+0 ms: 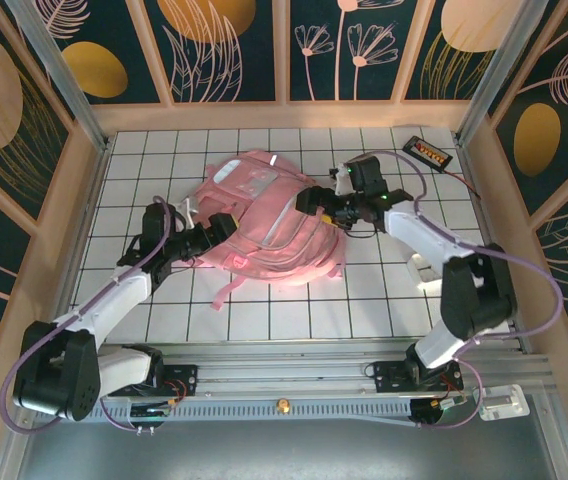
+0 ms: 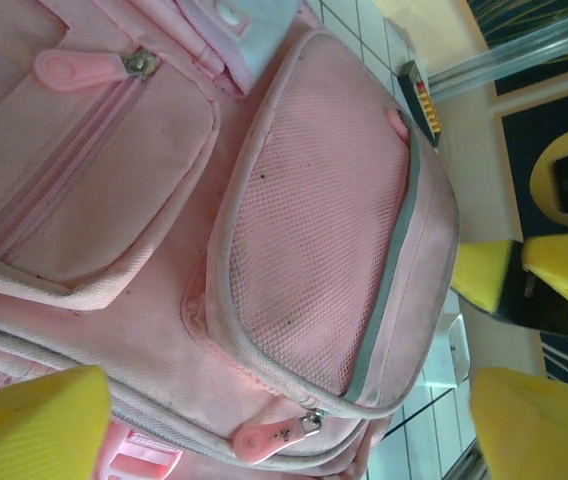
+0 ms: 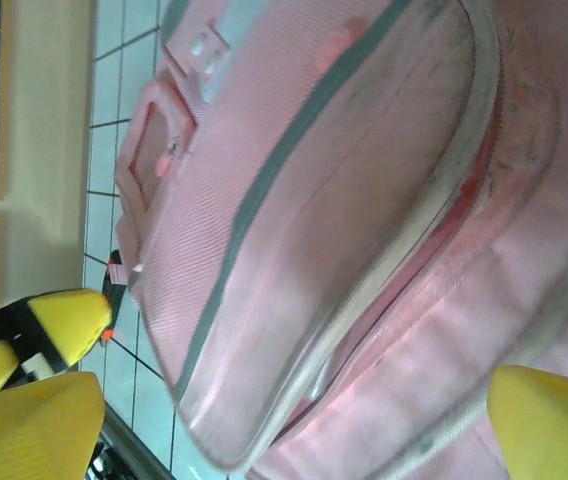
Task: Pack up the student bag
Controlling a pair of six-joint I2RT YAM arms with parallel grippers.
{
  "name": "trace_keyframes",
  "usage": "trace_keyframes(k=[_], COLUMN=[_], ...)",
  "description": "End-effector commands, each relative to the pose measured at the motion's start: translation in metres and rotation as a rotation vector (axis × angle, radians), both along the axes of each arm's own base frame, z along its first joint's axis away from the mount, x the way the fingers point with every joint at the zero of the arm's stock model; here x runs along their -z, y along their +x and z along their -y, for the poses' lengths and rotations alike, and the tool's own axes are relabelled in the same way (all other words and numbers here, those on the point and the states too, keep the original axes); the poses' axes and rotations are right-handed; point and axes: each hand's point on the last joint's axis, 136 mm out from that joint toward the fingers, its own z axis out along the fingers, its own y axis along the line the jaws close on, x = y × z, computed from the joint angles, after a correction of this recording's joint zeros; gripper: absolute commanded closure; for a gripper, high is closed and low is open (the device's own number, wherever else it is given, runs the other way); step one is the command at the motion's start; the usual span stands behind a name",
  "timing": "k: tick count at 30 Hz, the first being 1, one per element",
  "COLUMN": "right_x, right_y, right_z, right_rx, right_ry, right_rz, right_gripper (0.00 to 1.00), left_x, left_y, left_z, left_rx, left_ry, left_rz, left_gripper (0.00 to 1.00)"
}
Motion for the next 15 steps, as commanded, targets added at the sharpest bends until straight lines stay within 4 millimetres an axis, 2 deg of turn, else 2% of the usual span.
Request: trace_keyframes(k=[1,6,11,15], right_x=[-0.017,-0.030,-0.042,-0.037], right_y=[-0.017,-0.037,-0.058,-0.069], right_z=[0.007,-0.004,-0.031,-0.047], right_rx=[0.028,0.018,-0.042,-0.056], right_ry=[-0.064,-0.072,-0.062,-0.091], right_rz=[0.078,0.134,0.192,0.189], right_gripper=[0.01,0.01,0.01,0.01], left_x=[-0.004,0.007,0.014,0.019], left_y=[0.004,0.010,0.021,0.029], left_z=[0.010,0.014,0.020,0.029], left_rx=[0.051,0.075,0.103,0.133], left_ry=[0.017,0.080,0.109,0.135], left_rz=[0.017,-0.006,-0.013,-0.020], left_gripper=[0.20,0.25,0.36,0.40])
